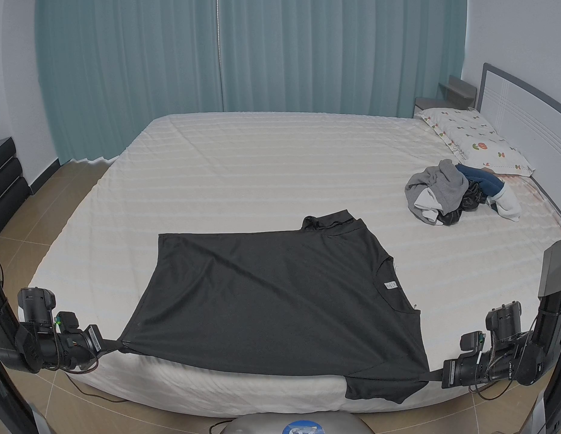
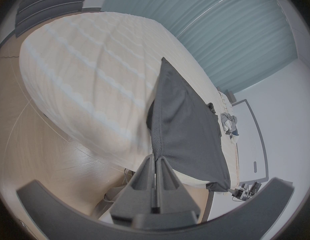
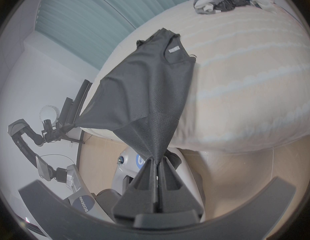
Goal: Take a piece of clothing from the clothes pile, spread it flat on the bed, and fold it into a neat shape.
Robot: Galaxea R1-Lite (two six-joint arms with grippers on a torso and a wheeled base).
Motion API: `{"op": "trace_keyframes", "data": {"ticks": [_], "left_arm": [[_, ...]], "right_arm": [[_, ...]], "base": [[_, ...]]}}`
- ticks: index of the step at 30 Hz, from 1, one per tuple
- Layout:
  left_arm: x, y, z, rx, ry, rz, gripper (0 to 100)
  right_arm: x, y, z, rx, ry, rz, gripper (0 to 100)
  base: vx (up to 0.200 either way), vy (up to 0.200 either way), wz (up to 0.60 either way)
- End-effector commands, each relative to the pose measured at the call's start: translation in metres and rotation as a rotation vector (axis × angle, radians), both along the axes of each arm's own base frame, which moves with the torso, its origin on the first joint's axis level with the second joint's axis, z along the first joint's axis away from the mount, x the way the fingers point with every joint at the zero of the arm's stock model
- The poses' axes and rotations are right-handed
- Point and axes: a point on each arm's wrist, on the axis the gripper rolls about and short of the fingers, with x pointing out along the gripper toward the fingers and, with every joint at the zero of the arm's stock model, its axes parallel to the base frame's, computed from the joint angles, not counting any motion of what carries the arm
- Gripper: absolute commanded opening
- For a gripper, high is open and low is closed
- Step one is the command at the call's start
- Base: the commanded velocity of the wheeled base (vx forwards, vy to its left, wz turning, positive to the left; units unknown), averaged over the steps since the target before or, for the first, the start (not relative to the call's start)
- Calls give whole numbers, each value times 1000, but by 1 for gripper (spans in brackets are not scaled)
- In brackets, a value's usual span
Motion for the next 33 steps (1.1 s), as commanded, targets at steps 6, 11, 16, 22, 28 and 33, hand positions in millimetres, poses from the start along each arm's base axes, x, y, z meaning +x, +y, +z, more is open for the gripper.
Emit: {"op": "trace_keyframes", "data": {"ticks": [6,11,16,22,28,33], "left_arm": [[-10,3,-4,17,21,-1,0],[-11,7,-3,39,6,5,0],[-15,7,-4,57,9,-14,0],[-33,1,-10,204,47,-94,0],[-43,-2,-14,268,77,-141,0],[-51,-5,-15,306,130,-198,0]], "right_arm": [[-12,-1,-3,-32,73,23,0],[-18,-2,4,-49,73,46,0],[-20,-3,6,-59,63,57,0],[-22,-8,5,-86,79,55,0],[-28,-17,1,-170,98,93,0],[-31,-17,0,-192,115,102,0]], "base": [[0,0,0],[0,0,0],[0,0,0],[0,0,0],[0,0,0],[0,0,0]]}}
